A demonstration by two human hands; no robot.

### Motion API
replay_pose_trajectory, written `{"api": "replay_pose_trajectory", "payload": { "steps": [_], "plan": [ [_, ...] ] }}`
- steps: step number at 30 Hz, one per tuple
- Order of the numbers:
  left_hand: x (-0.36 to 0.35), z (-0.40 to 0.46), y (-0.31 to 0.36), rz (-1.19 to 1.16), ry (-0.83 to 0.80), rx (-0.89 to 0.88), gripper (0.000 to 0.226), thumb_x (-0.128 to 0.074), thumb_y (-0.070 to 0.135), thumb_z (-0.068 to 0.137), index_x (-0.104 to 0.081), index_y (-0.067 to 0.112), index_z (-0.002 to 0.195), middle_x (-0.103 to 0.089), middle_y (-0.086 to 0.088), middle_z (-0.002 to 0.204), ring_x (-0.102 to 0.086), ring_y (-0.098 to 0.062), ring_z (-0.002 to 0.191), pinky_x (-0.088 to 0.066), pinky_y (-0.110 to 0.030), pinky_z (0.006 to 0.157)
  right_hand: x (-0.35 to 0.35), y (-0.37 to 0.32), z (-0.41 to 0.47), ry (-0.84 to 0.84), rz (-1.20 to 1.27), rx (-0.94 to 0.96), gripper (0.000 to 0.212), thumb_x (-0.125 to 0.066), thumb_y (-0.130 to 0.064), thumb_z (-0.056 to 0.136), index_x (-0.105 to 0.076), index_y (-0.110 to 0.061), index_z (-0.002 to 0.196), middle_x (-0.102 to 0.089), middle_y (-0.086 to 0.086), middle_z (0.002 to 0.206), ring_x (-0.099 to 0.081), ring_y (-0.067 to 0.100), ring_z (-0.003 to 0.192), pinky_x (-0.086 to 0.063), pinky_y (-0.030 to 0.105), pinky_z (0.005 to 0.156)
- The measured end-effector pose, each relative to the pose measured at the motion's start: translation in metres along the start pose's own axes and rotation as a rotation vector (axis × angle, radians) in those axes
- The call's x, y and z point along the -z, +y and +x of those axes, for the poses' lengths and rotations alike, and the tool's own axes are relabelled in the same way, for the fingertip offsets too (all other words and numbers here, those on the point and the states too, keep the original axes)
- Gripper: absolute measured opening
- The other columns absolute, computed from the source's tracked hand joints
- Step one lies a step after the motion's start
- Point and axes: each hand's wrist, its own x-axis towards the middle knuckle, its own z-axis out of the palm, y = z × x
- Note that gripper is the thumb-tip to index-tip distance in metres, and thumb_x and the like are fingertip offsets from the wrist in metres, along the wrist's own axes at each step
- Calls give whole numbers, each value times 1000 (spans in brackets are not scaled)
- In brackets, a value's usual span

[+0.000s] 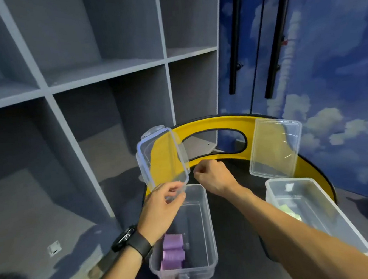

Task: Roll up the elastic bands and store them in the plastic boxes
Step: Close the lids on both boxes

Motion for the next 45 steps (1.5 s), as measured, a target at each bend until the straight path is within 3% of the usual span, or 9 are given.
{"api": "replay_pose_trajectory", "payload": {
  "steps": [5,11,21,25,28,33,38,41,45],
  "plan": [
    [27,21,-16,108,34,7,21,-66,22,88,-68,23,108,-67,10,108,-61,0,96,-46,-11,79,-20,-17,20,-41,-46,33,19,-55,-18,85,-73,-13,90,-72,9,96,-65,27,91,-43,26,71],
    [48,54,-30,191,48,5,24,-63,23,89,-66,22,113,-66,8,112,-63,-5,98,-50,-25,88,-36,-27,47,-69,-99,52,25,-53,-17,84,-72,-10,98,-72,12,100,-66,32,92,-55,37,79],
    [68,115,-40,349,185,-26,25,-63,23,89,-64,23,114,-56,4,115,-56,-11,98,-41,-21,79,-49,-26,108,-58,-164,95,27,-54,-19,90,-70,-10,109,-70,10,113,-63,27,100,-54,39,88],
    [70,137,-44,414,277,-18,45,-66,26,86,-52,26,130,-43,1,129,-43,-18,120,-36,-23,92,-52,-27,134,-35,-85,59,31,-54,-20,92,-61,-13,121,-66,10,117,-63,24,98,-53,34,84],
    [69,152,-48,442,252,44,62,-65,32,87,-37,23,141,-41,-2,140,-37,-22,130,-36,-30,100,-56,-32,150,-1,25,34,42,-54,-23,94,-46,-17,135,-63,11,120,-63,25,100,-51,34,84],
    [65,167,-52,459,224,68,41,-60,32,90,-51,20,129,-62,0,122,-58,-22,111,-47,-30,88,-60,-39,168,35,250,-22,58,-54,-21,97,-27,-22,148,-60,5,100,-57,20,93,-50,37,88],
    [70,174,-50,484,231,73,19,-53,25,92,-65,22,105,-70,-1,86,-63,-27,87,-53,-33,74,-63,-40,178,4,354,-75,64,-54,-21,98,-21,-31,151,-58,9,130,-59,31,115,-51,44,95],
    [73,173,-48,463,208,85,18,-52,24,92,-68,23,100,-69,0,80,-63,-32,85,-55,-36,74,-61,-42,179,-27,377,-88,59,-52,-26,99,-23,-33,150,-49,8,143,-53,34,125,-50,46,99],
    [72,169,-41,356,219,73,16,-53,19,91,-68,24,96,-71,-4,74,-69,-27,66,-59,-37,57,-55,-41,178,-31,400,-135,49,-48,-34,101,-31,-31,147,-47,9,144,-52,33,125,-50,46,99]
  ]
}}
